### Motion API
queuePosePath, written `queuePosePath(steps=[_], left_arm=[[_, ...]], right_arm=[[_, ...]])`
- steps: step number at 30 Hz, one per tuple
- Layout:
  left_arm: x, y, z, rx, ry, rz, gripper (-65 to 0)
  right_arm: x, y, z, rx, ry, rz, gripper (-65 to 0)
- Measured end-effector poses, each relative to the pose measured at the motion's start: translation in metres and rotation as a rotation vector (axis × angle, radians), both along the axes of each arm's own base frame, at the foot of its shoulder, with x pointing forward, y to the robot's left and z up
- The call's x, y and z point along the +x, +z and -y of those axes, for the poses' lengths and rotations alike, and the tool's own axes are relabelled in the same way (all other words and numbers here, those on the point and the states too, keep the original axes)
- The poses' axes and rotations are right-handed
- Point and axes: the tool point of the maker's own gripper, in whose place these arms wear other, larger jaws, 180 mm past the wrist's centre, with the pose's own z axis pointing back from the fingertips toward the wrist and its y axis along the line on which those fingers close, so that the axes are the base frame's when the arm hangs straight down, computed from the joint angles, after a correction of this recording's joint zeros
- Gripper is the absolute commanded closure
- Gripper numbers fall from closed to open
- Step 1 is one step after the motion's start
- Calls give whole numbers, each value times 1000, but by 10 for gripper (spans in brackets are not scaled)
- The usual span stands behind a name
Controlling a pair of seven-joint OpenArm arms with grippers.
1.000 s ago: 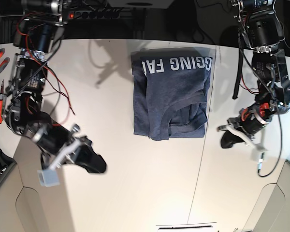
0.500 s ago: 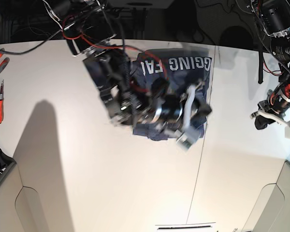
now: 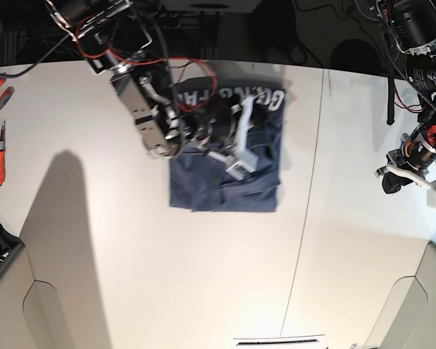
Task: Layout the t-shirt on the table in an organized manner, then fold the t-shirt properly
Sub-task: 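Drag the folded shirt with the right gripper toward the table edge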
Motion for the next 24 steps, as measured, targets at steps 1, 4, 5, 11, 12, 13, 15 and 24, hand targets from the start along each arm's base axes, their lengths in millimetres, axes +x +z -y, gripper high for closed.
queuePosePath(steps=[1, 4, 5, 11, 12, 13, 15, 24], left_arm=[[0, 0, 0, 0, 0, 0, 0], [0, 0, 0, 0, 0, 1, 0], [0, 0, 0, -1, 0, 1, 0], [0, 0, 0, -2, 0, 2, 0], [0, 0, 0, -2, 0, 2, 0], [0, 0, 0, -2, 0, 2, 0], [0, 1, 1, -6, 0, 4, 0], [1, 2, 2, -18, 1, 13, 0]], right_arm=[[6, -2, 15, -12, -30, 0, 0], [22, -5, 60, -33, -121, -16, 0], [25, -4, 73, -35, -135, -20, 0], [31, -2, 149, -95, -167, -24, 0], [32, -2, 163, -118, -164, -16, 0], [32, -2, 177, -144, -165, -11, 0], [33, -1, 207, -197, -177, -4, 0], [30, 10, 315, -433, -205, 8, 0]])
